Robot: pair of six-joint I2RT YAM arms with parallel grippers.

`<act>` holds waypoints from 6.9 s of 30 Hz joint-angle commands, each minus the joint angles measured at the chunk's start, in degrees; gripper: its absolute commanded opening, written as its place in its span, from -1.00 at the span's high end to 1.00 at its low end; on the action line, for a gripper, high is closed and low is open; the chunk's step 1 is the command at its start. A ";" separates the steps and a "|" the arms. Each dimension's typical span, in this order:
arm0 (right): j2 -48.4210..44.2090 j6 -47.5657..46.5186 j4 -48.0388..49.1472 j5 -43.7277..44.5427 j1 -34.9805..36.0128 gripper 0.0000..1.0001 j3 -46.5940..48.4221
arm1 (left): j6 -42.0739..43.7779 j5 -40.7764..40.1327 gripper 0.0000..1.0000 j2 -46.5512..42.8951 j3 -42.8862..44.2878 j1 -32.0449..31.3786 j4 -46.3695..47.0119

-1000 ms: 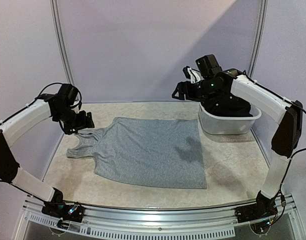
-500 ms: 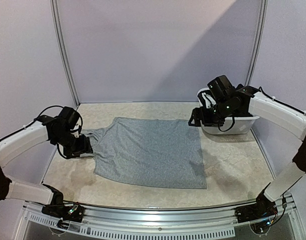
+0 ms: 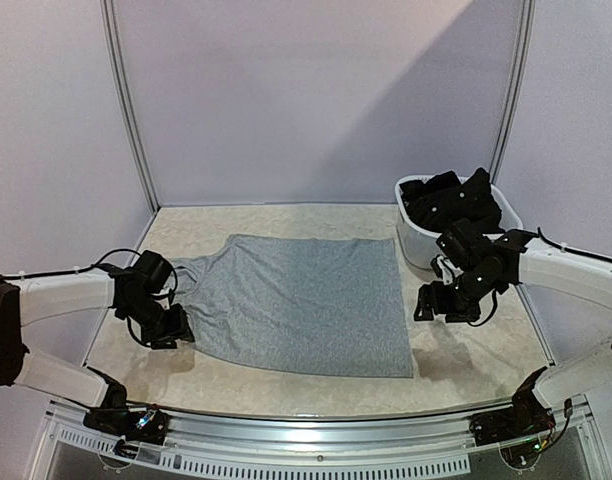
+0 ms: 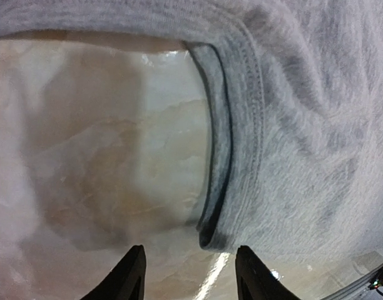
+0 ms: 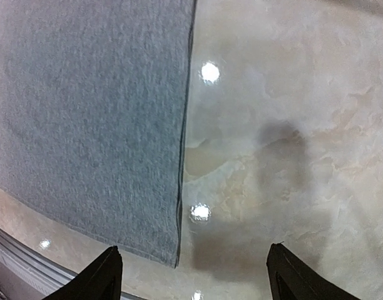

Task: Fold and stack the mixed laundry pile
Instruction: Pick up the flattened tank top from the center of the board, then fold the flattened tank top at the center of the board.

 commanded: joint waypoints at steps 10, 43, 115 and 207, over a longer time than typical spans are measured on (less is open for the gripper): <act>-6.03 6.05 -0.68 -1.43 0.22 -0.56 -6.62 | 1.41 2.57 0.42 4.86 -2.13 -0.62 9.84; 1.89 16.15 13.63 -12.72 11.94 -0.08 -16.23 | -7.86 2.07 1.00 -7.72 -10.44 -1.39 3.14; 18.08 9.40 -19.32 10.09 8.16 1.00 24.38 | 0.89 -5.13 1.00 6.56 28.37 -1.40 -17.40; 36.53 0.31 -20.26 4.32 1.47 1.00 33.00 | 8.25 -5.48 1.00 24.88 33.89 0.95 -24.47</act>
